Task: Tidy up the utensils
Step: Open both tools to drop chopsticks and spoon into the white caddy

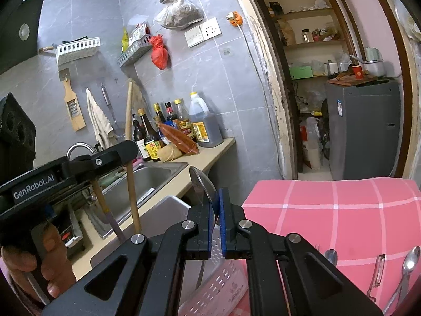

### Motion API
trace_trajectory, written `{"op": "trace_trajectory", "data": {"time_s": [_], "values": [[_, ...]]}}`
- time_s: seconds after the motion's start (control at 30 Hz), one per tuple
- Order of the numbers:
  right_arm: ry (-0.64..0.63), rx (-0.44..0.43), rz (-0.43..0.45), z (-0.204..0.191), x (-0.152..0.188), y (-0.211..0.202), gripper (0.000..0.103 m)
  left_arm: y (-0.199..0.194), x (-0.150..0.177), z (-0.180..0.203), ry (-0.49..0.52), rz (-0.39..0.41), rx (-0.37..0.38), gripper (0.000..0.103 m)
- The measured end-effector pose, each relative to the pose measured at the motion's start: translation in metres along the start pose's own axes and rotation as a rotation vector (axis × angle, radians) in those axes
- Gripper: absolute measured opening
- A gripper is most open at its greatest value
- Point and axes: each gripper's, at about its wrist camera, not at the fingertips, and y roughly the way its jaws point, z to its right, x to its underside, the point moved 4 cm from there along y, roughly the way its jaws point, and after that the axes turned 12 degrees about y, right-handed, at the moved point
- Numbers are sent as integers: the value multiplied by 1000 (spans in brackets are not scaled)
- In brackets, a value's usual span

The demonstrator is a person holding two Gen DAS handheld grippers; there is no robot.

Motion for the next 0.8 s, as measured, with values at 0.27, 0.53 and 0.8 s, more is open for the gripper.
{"op": "trace_trajectory", "data": {"time_s": [0.27,0.53,0.8], "values": [[-6,-4,-27,2,6,-6,11,-8,1,-1,-21,-13,17,7],[14,1,-16,5,5,-22,31,-11,4,3,-16,-59,7,9],[31,49,36,14,-9,-52,49,-23,1,13,-23,-89,-12,16]]}}
